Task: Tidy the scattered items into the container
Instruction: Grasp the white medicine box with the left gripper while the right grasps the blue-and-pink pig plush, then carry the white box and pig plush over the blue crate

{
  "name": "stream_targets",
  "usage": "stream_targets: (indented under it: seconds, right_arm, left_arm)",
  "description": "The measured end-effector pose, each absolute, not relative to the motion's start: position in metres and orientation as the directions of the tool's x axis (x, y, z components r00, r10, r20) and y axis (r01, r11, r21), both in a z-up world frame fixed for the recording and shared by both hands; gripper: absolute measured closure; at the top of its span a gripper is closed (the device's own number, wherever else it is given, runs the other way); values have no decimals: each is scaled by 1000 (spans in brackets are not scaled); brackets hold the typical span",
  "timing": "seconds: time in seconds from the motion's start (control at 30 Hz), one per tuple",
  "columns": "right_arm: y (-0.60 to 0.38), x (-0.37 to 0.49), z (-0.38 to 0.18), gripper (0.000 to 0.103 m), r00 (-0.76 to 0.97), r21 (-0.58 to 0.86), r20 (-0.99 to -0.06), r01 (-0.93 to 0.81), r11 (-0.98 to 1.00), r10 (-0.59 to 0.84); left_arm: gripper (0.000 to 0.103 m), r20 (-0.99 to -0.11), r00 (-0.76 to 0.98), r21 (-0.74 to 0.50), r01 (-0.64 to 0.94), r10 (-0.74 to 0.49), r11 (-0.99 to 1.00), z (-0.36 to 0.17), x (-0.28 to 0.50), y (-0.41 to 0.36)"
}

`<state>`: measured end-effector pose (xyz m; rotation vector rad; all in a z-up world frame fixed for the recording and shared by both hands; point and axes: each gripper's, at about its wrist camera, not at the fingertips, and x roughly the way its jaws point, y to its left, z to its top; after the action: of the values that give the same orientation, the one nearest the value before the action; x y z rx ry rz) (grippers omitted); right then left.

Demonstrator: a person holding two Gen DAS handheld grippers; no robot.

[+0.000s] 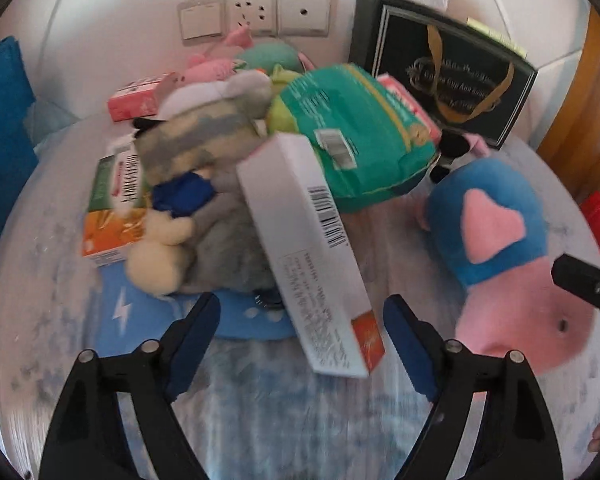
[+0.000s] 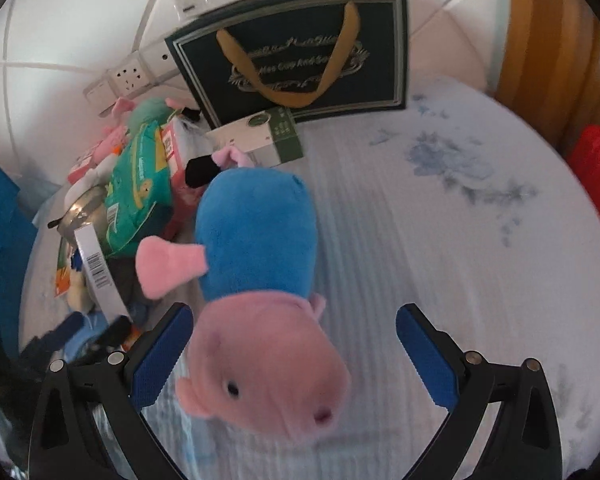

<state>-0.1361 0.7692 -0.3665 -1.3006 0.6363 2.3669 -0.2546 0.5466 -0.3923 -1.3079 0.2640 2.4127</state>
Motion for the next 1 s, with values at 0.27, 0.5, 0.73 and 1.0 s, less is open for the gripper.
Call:
stream_targets:
  seconds: [0.27, 0.5, 0.73, 1.0]
  right_arm:
    - [760, -170, -404, 1, -437, 148, -895, -485, -862, 92]
    - [766, -183, -415, 5, -400, 121, -911, -491, -863, 101]
    - [741, -171, -388, 41, -449, 142, -887, -480, -866, 103]
    - [689, -148, -312, 42, -564, 157, -816, -428, -890, 127]
  left_arm:
    - [21, -861, -466, -25, -361, 204, -932, -419, -274, 554]
    - [76, -848, -485, -29, -360, 214, -933, -417, -272, 552]
    - [81, -811, -536, -1, -398, 234, -918, -382, -249, 535]
    - [81, -725, -615, -23, -429, 311, -903, -309, -227, 481]
